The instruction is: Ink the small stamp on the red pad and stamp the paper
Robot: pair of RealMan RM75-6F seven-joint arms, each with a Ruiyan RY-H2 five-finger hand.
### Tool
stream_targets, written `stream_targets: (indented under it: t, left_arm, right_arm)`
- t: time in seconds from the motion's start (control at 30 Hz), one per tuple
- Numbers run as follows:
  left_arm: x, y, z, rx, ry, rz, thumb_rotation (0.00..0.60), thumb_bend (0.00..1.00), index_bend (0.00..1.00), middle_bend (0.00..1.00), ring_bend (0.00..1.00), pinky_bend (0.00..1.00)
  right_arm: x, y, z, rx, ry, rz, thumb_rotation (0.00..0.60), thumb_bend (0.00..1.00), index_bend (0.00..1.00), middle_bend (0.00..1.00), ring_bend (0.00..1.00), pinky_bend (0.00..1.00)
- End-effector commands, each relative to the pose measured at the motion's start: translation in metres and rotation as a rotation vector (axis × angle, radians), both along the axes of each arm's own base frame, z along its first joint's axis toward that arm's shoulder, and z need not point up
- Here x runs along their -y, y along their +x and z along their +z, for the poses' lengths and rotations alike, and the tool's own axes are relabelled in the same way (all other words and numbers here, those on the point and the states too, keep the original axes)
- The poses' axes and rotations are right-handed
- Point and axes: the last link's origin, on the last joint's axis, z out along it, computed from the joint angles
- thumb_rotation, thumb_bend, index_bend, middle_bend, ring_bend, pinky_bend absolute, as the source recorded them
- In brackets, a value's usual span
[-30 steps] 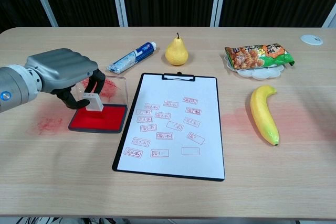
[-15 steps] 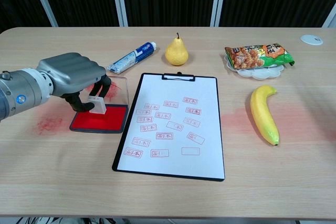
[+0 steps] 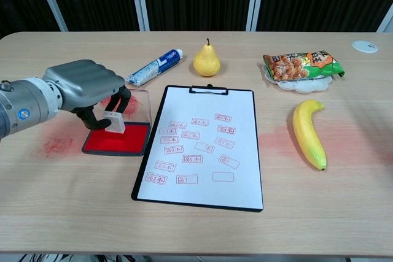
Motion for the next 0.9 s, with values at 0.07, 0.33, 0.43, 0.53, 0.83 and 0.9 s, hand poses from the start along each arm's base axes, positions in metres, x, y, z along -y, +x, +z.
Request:
stream_targets:
  t: [0.07, 0.33, 0.43, 0.53, 0.83, 0.9]
  left_arm:
    - [0.001, 0.004, 0.004, 0.003, 0.003, -0.01, 0.6, 0.6, 0.66, 0.69, 0.84, 0.97]
    - [0.006, 0.004, 0.008, -0.004, -0.002, -0.016, 0.6, 0.6, 0.66, 0.7, 0.84, 0.97]
    - [0.007, 0.002, 0.007, -0.009, -0.008, -0.014, 0.6, 0.6, 0.66, 0.7, 0.84, 0.97]
    - [0.01, 0.0, 0.005, -0.017, -0.015, -0.014, 0.6, 0.6, 0.66, 0.7, 0.84, 0.97]
    - [0.012, -0.007, -0.003, -0.034, -0.029, -0.004, 0.6, 0.6, 0.66, 0.7, 0.84, 0.97]
    - [0.012, -0.008, -0.005, -0.038, -0.03, -0.002, 0.6, 0.6, 0.66, 0.7, 0.84, 0.97]
  right_arm:
    - [0.0, 0.0, 0.0, 0.0, 0.0, 0.001, 0.6, 0.12, 0.0, 0.0, 0.0, 0.22]
    - [0.0, 0.0, 0.0, 0.001, 0.003, 0.001, 0.6, 0.12, 0.0, 0.0, 0.0, 0.22]
    - [0.0, 0.0, 0.0, 0.002, 0.002, 0.001, 0.6, 0.12, 0.0, 0.0, 0.0, 0.22]
    - [0.0, 0.0, 0.0, 0.003, 0.002, 0.0, 0.6, 0.12, 0.0, 0.0, 0.0, 0.22]
    - [0.0, 0.0, 0.0, 0.005, 0.003, -0.003, 0.6, 0.12, 0.0, 0.0, 0.0, 0.22]
    - [0.0, 0.0, 0.0, 0.005, 0.004, -0.003, 0.6, 0.12, 0.0, 0.0, 0.0, 0.22]
